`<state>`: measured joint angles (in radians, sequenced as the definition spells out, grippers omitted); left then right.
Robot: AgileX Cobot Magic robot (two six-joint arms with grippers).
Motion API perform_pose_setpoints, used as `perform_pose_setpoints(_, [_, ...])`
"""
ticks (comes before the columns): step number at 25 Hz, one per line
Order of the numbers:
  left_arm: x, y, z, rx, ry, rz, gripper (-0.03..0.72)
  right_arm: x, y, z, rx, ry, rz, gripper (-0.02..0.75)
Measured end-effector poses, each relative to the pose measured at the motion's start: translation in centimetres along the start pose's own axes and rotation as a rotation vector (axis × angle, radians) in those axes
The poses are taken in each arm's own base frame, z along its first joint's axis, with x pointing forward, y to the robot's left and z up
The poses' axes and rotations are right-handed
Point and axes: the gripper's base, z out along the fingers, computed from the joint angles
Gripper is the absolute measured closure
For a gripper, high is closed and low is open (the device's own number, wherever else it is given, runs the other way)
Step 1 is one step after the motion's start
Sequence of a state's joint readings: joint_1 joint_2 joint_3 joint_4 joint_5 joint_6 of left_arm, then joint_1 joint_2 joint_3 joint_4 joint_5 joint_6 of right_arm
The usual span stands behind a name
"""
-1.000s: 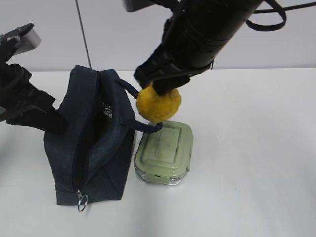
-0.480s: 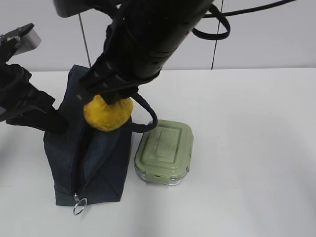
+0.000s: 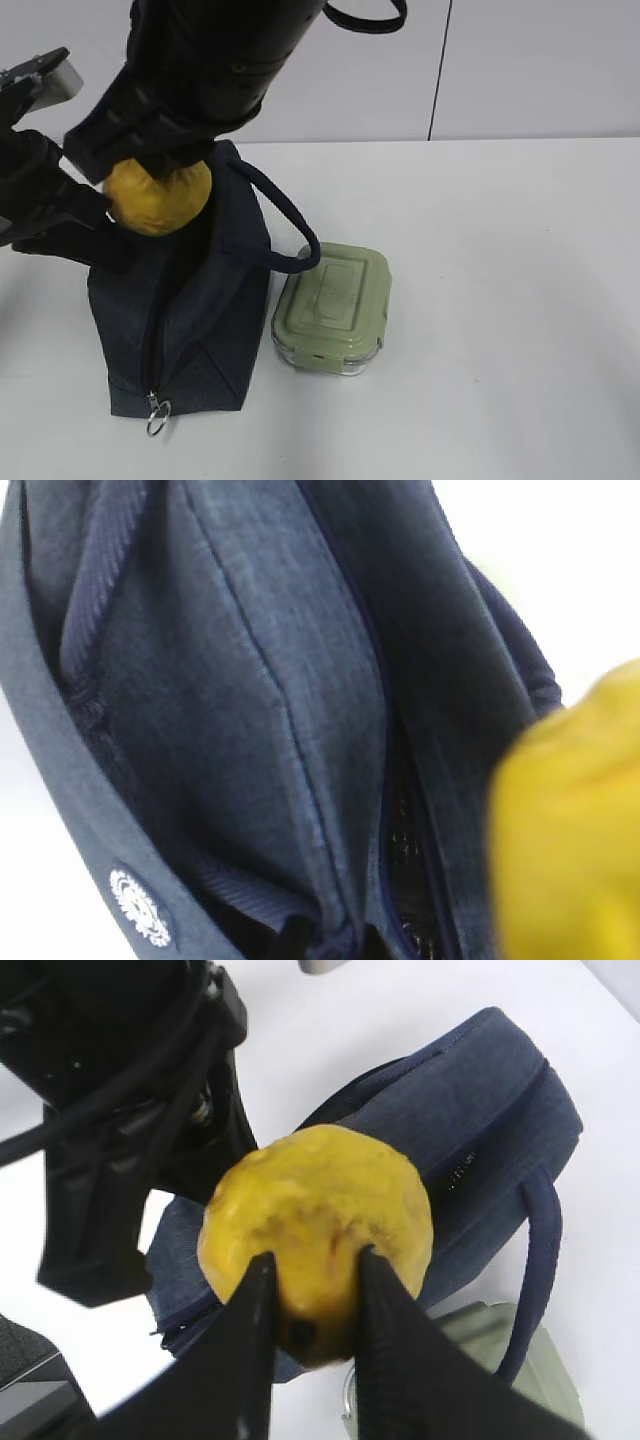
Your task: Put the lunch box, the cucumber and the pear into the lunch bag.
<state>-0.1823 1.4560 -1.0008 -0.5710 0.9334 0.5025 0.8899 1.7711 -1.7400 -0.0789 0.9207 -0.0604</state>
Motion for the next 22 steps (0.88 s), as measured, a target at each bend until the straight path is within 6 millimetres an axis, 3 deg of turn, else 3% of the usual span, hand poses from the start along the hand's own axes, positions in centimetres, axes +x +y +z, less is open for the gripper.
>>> perform_pose_setpoints(10, [0.0,0.0,0.0,-0.003,0.002,0.002,0.667,2.8,0.1,8.9,0.05,0.237,-0.077,0.594])
perform_pose_setpoints(15, [0.0,0.0,0.0,-0.003,0.004,0.007,0.667,2.9,0.2,9.8,0.051,0.229,-0.078,0.576])
perform_pose_setpoints(17, [0.0,0.0,0.0,-0.002,0.004,0.006,0.667,2.9,0.2,9.8,0.051,0.226,-0.078,0.508])
perform_pose_setpoints(22, [0.0,0.0,0.0,-0.001,0.003,0.006,0.667,2.6,0.2,9.5,0.053,0.206,-0.071,0.247])
